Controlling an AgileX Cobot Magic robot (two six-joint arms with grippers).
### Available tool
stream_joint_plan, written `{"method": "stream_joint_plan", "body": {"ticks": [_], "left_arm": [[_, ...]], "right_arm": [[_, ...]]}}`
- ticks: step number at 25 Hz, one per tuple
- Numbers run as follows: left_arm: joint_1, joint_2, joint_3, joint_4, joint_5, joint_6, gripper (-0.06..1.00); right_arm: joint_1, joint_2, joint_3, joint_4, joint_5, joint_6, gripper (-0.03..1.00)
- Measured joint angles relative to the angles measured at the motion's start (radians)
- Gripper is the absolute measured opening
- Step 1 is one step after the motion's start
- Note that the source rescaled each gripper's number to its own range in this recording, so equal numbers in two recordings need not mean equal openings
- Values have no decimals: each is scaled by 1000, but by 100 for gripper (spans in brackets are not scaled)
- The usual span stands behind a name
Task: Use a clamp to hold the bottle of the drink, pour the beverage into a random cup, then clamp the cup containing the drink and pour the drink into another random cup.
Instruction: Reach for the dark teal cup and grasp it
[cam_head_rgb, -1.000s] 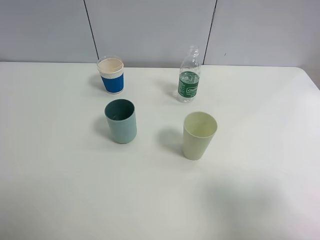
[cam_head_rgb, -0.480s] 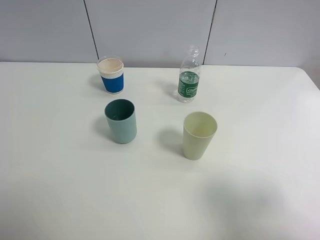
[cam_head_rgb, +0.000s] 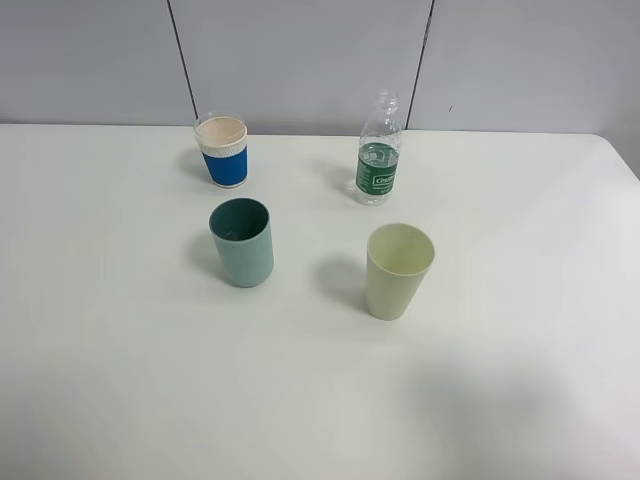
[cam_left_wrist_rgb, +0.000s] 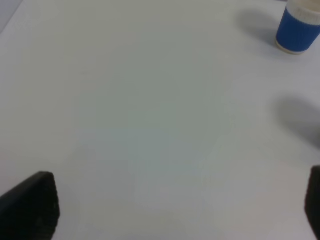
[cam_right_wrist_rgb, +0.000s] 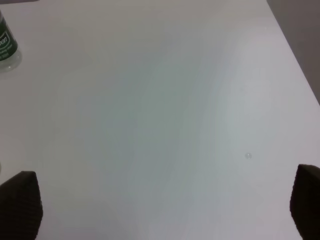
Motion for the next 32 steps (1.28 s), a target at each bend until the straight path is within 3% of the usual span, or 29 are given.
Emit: {"method": "stream_joint_plan", "body": {"ticks": [23, 32], "left_arm": [[0, 0, 0, -9, -2, 1, 100], [-21, 187, -64, -67, -19, 166, 100]], "right_arm": [[0, 0, 0, 0, 0, 0, 100], [0, 0, 0, 0, 0, 0, 100]]}}
